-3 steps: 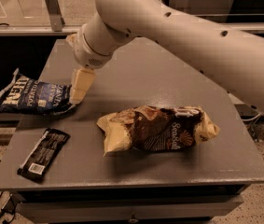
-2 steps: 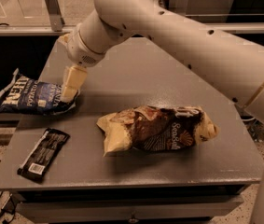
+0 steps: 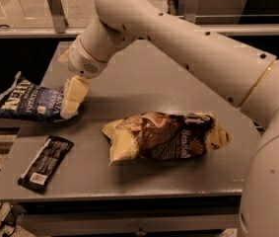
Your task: Pick blue chip bag
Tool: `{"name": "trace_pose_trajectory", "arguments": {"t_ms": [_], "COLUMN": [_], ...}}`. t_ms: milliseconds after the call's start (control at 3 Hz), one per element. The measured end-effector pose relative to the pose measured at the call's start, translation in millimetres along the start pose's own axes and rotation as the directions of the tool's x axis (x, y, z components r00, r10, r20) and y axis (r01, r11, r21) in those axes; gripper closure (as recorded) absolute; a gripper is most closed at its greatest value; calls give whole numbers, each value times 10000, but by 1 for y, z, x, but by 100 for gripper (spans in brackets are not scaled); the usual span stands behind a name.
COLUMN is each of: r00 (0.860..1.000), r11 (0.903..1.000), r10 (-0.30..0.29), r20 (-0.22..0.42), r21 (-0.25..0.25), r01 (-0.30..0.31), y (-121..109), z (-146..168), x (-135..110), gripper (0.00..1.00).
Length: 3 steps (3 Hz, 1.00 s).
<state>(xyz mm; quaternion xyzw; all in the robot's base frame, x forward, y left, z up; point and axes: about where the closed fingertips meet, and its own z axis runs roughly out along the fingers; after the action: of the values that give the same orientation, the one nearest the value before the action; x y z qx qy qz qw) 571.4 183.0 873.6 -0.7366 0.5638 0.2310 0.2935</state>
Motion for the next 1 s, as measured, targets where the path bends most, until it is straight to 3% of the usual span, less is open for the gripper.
{"name": "trace_pose_trajectory", "arguments": {"t_ms": [333,1000], "r00": [9997,9998], "r11": [9950,9946], "r10": [51,33], "r20": [228,219], "r21": [-994,-1034], "r01": [-28,-10], "y": [25,26], "z": [7,10], "x": [-2,-3], "gripper": [15,61]}}
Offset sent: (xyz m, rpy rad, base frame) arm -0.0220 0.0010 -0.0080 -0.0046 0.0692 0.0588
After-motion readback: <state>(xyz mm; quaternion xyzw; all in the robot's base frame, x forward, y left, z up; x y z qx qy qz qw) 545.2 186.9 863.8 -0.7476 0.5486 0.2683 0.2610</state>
